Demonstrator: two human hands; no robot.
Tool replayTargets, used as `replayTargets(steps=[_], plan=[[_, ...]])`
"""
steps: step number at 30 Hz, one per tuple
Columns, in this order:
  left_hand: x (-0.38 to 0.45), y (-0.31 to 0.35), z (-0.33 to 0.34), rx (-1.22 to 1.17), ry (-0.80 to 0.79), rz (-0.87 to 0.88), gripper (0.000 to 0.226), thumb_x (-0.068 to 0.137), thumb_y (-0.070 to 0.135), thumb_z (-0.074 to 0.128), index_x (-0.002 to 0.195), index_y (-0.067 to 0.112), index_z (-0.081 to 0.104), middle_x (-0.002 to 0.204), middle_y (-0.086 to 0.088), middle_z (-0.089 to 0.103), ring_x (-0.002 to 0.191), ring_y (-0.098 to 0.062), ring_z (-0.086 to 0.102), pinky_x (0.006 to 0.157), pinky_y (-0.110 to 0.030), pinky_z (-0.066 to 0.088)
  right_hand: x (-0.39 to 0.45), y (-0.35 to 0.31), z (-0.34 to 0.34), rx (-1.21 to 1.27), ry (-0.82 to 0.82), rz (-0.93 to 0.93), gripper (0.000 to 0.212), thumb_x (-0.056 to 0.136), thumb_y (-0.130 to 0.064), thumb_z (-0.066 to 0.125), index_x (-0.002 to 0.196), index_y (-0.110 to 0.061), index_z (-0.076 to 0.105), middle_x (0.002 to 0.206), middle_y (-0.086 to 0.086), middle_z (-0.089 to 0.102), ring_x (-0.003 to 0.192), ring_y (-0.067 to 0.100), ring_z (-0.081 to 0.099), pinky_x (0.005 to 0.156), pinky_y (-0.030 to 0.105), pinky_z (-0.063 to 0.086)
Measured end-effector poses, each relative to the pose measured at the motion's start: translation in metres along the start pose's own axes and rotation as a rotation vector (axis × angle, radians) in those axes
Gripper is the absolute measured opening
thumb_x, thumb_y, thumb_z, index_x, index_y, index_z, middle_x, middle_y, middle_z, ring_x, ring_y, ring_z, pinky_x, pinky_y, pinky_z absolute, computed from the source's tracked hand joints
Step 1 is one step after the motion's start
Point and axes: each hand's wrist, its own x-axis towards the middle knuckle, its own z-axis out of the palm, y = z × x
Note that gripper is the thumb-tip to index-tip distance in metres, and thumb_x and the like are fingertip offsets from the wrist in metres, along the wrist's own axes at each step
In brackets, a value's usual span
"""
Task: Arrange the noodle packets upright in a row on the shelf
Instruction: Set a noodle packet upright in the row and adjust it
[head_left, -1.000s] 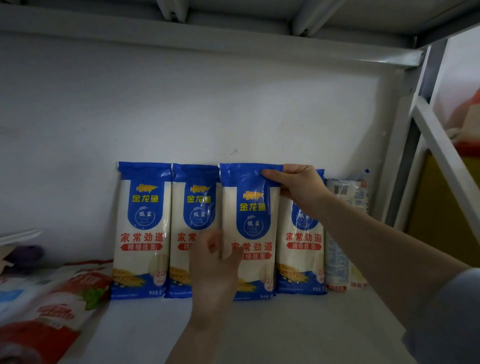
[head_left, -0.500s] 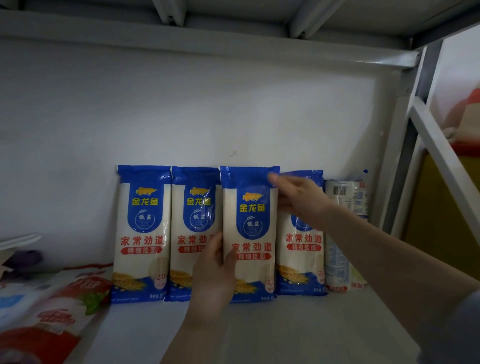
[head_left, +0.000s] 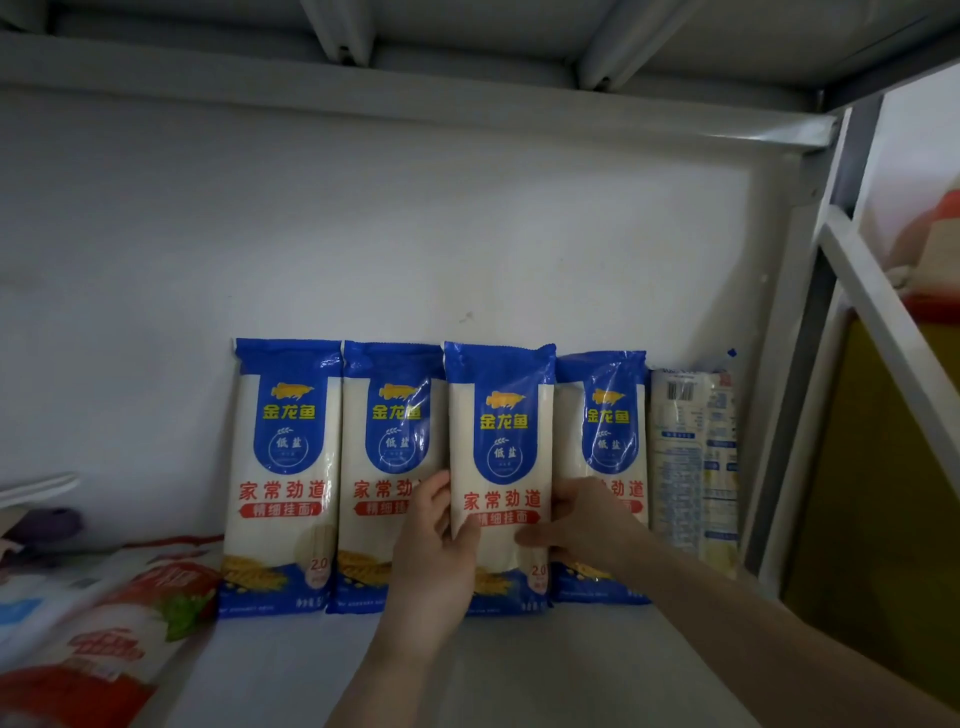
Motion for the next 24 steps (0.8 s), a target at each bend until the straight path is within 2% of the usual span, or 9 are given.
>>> replayTargets(steps=[3,7,12,15,19,21,24], plan=[[0.001,0.002,0.001,-0.007,-0.023,-0.005,0.045,0.093,0.008,0.054,0.134,0.022,0.039,0.114,0.016,0.055,0.090,0.012,0.052,0.061,-0.005,0.048,0.001,0.000,0.002,0.004,0.038,0.012,0.027,0.075,-0.005,0.076,0.098,-0.015,0.067,0.104,0.002,0.072,0.099,0.019,0.068,0.088,0.042,0.057],[0.004,0.002,0.001,-0.012,-0.041,0.008,0.047,0.093,0.007,0.053,0.136,0.022,0.038,0.123,0.011,0.057,0.094,0.010,0.054,0.066,-0.005,0.048,0.002,0.000,0.004,0.006,0.080,0.036,0.026,0.075,-0.004,0.077,0.098,-0.011,0.068,0.102,0.003,0.072,0.098,0.021,0.069,0.086,0.041,0.057],[0.009,0.002,0.001,-0.009,-0.063,0.023,0.046,0.093,0.006,0.054,0.135,0.022,0.040,0.113,0.020,0.057,0.096,0.011,0.055,0.070,-0.004,0.049,0.005,0.001,0.009,-0.004,0.126,0.046,0.026,0.075,-0.008,0.077,0.098,-0.012,0.067,0.104,0.004,0.073,0.096,0.019,0.069,0.083,0.038,0.058],[0.012,0.003,0.002,-0.005,-0.065,0.039,0.050,0.093,0.006,0.054,0.137,0.022,0.039,0.125,0.012,0.057,0.103,0.006,0.056,0.076,-0.010,0.048,0.004,0.000,0.011,0.012,0.155,0.049,0.022,0.075,-0.007,0.077,0.093,-0.015,0.067,0.105,0.004,0.072,0.098,0.021,0.068,0.086,0.040,0.057],[0.013,0.011,0.001,-0.017,-0.082,0.038,0.054,0.093,0.005,0.053,0.141,0.020,0.034,0.121,0.018,0.050,0.105,0.005,0.052,0.071,-0.008,0.049,0.003,-0.002,0.012,0.010,0.183,0.059,0.021,0.075,-0.007,0.077,0.090,-0.017,0.066,0.106,0.003,0.071,0.101,0.022,0.067,0.089,0.042,0.056],[0.012,0.012,-0.001,-0.027,-0.091,0.028,0.054,0.093,0.004,0.053,0.141,0.019,0.033,0.118,0.020,0.049,0.097,0.009,0.052,0.069,-0.003,0.048,0.003,-0.002,0.014,0.012,0.193,0.061,0.021,0.074,-0.006,0.077,0.089,-0.016,0.066,0.106,0.005,0.071,0.101,0.022,0.067,0.089,0.043,0.056],[0.009,0.010,-0.002,0.010,-0.068,0.034,0.051,0.093,0.005,0.054,0.138,0.023,0.038,0.105,0.028,0.051,0.093,0.014,0.053,0.068,-0.002,0.047,0.003,-0.005,0.016,-0.024,0.215,0.078,0.023,0.074,-0.007,0.078,0.094,-0.012,0.067,0.105,0.006,0.071,0.099,0.021,0.067,0.087,0.037,0.056]])
